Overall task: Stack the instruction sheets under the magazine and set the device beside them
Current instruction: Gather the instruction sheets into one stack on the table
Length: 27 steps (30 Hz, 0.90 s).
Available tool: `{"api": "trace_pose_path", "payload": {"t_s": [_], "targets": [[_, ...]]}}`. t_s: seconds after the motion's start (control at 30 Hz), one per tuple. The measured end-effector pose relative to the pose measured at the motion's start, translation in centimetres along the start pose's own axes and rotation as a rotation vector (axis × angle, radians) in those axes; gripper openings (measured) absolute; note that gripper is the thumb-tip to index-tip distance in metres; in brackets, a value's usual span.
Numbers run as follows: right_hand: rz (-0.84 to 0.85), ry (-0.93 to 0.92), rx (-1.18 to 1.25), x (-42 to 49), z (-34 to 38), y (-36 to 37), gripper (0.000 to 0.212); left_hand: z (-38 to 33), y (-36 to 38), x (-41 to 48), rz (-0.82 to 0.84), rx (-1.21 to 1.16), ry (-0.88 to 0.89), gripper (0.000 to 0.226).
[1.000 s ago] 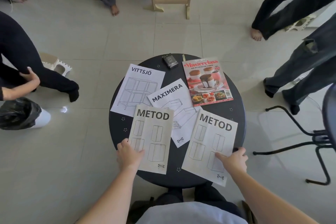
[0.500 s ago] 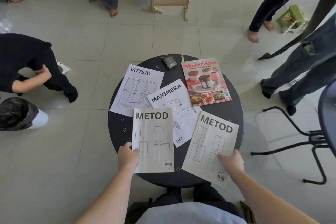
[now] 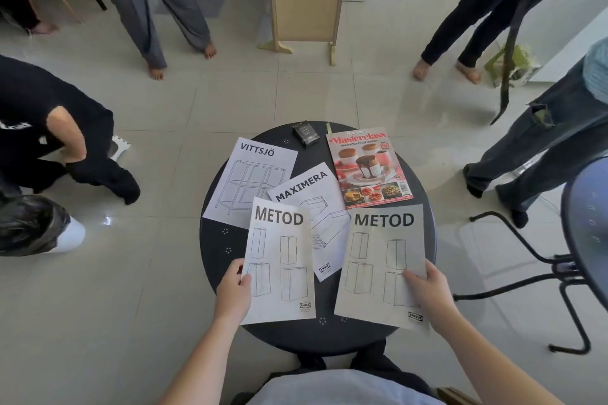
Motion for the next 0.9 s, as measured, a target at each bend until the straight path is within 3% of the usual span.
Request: {"api": "trace_pose_path", "payload": {"t_s": [0.5, 0.9], "targets": [[0.173, -0.102, 0.246, -0.4, 3.8, 2.0, 0.024, -6.0, 0.0, -4.0, 0.095, -0.276, 0.116, 0.032], [0.298, -0.048, 0.259, 0.9, 6.9, 2.2, 0.034, -10.1, 4.3, -4.0, 0.233, -0.407, 0.121, 0.039]]}}
Point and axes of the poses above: each hand's wrist, its own x-axis towards the middle knuckle, its own y-axis out of the palm, z = x × y, the point moved 4 cm from there along x, towards the middle knuckle, and after that the axes turned 9 degrees about z, right-handed, at the moved point
